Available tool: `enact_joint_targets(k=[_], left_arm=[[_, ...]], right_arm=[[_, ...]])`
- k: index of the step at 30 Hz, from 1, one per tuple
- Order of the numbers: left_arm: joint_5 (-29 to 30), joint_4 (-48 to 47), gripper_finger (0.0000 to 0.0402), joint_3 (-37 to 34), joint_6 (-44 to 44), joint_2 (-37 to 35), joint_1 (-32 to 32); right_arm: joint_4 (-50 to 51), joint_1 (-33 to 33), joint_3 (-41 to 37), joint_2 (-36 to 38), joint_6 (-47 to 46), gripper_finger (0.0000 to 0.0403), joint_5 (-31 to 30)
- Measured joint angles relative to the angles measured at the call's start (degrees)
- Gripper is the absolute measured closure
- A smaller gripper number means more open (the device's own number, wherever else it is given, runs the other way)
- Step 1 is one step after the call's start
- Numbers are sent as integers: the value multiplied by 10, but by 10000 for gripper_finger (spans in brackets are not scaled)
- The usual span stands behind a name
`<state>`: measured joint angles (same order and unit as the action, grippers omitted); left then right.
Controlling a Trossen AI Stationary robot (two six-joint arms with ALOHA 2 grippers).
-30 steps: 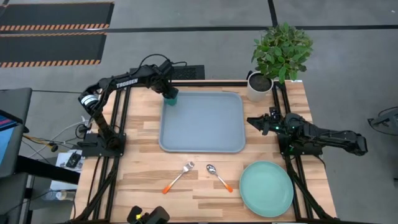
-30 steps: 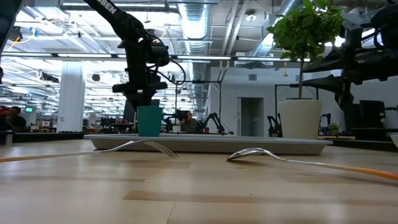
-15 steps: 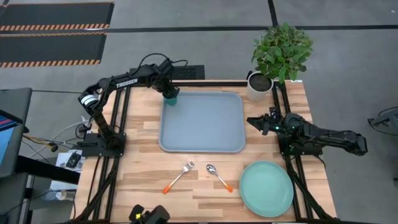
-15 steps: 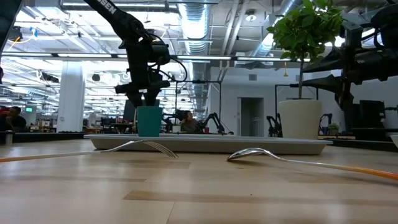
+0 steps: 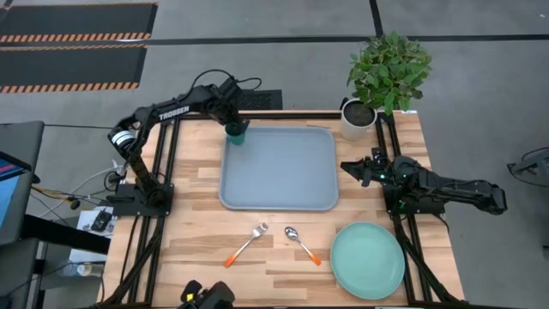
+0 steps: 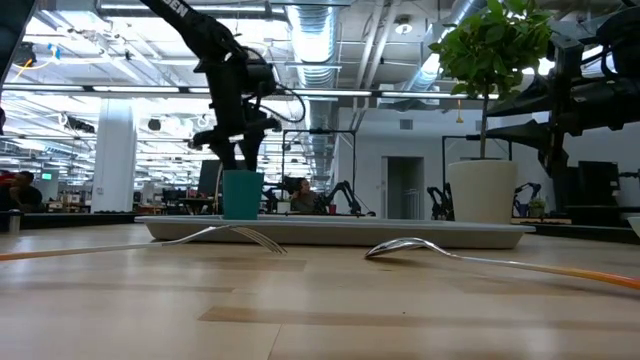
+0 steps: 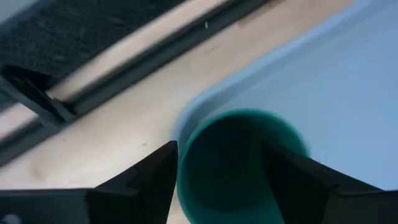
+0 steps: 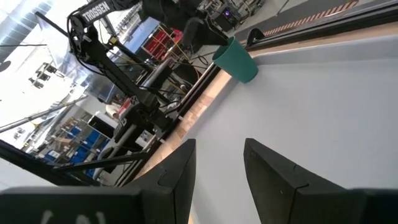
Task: Pick and place plate/cup/fork/spoon on tray
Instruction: Put the green cup on the gray tray, then put the orange fork on the gray tray
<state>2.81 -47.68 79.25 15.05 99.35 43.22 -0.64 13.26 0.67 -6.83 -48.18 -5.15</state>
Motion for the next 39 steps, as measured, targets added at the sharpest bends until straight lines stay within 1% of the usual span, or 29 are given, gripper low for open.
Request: enact_joint_targets(k=[6, 10, 13, 16, 19, 22, 25, 28, 31, 35, 39], left_arm=[[66, -67, 179, 69, -37, -1, 0], [75, -111, 179, 112, -49, -1, 2], [60, -146, 179, 152, -49, -1, 2], [20, -174, 179, 198, -49, -1, -4], [-10, -196, 179, 249, -45, -1, -24], [-40, -221, 179, 296, -45, -1, -55], [-58, -238, 179, 329, -35, -1, -102], [-67, -240, 179, 343, -14, -1, -160], [-58, -240, 179, 340, 1, -1, -220], [-36, -238, 179, 338, 27, -1, -290], [-6, -235, 179, 338, 66, -1, -340]], right_arm=[[0, 0, 0, 0, -2, 242, 0], [0, 0, 0, 0, -2, 242, 0], [0, 0, 0, 0, -2, 242, 0], [0, 0, 0, 0, -2, 242, 0], [0, 0, 0, 0, -3, 242, 0], [0, 0, 0, 0, -3, 242, 0], [0, 0, 0, 0, -4, 242, 1], [1, 0, 0, 0, -4, 242, 3], [3, 0, 0, 0, -4, 242, 12], [14, -1, 1, -9, -22, 242, 55], [70, -11, 34, -40, -36, 242, 136]])
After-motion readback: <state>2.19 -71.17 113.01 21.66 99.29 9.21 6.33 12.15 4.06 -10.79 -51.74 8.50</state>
